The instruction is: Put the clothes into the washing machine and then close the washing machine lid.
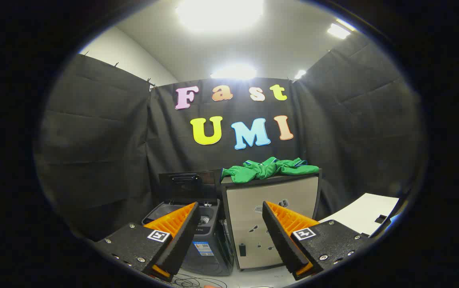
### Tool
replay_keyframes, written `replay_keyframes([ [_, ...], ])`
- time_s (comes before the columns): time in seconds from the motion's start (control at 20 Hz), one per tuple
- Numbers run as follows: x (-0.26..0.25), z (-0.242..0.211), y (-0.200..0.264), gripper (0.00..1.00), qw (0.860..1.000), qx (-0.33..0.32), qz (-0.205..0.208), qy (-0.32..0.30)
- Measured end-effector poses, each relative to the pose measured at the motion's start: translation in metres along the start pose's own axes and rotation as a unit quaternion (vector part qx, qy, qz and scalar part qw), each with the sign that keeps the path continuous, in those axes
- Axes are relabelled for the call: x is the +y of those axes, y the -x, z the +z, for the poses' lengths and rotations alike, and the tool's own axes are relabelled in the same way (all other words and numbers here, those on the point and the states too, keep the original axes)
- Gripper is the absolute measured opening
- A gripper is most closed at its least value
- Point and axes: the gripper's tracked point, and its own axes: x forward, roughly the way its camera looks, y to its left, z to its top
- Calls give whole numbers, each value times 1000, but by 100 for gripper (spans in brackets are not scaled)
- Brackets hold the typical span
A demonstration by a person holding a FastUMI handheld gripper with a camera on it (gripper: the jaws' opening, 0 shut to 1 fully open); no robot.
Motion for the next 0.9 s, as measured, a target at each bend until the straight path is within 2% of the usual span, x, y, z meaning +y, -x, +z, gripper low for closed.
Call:
replay_keyframes([
  [0.9, 13, 5, 4, 96, 1000, -7, 8, 6],
])
